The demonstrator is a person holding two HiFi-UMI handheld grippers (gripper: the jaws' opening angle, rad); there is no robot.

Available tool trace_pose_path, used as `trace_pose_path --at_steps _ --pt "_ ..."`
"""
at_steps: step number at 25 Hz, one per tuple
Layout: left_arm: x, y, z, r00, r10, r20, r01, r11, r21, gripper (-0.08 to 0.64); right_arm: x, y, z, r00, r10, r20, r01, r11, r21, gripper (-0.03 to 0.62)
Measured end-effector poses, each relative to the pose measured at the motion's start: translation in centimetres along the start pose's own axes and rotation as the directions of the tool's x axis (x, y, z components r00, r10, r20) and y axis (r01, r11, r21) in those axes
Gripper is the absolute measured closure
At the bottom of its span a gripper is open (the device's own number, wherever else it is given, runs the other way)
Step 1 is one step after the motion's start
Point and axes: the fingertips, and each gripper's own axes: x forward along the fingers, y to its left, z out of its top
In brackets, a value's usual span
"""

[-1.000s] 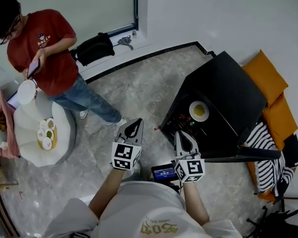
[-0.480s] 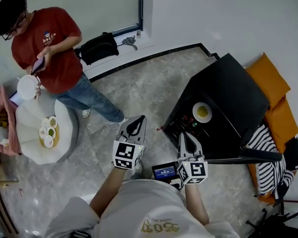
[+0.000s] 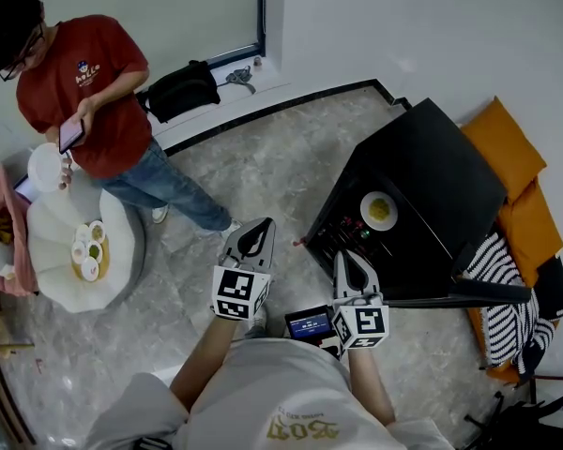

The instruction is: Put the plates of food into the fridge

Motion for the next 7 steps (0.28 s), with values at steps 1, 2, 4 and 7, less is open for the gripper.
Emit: trace_pose_path --at_steps 1,2,4,7 --pt "-0.01 0.02 0.01 1.000 0.001 0.000 -0.001 1.000 0.000 0.554 0.04 0.00 0.04 1.000 -0.001 0.002 0.001 1.000 -0.002 0.583" --pt "0.00 0.03 0.02 1.000 0.000 0.000 0.000 1.000 0.000 0.554 0.09 0.00 0.07 1.000 -0.002 0.003 0.002 1.000 -0.003 0.583" --pt "0.08 -0.02 0.07 1.000 -0.002 0.001 0.002 1.000 0.002 0.554 0.14 -0.01 0.08 1.000 -0.005 0.003 0.005 1.000 0.000 0.583" --pt "0.22 -0.23 0.21 1.000 -0.010 0.003 0.010 1.000 0.004 0.554 0.11 -0.05 0.04 1.000 -0.008 0.001 0.008 1.000 0.005 0.583"
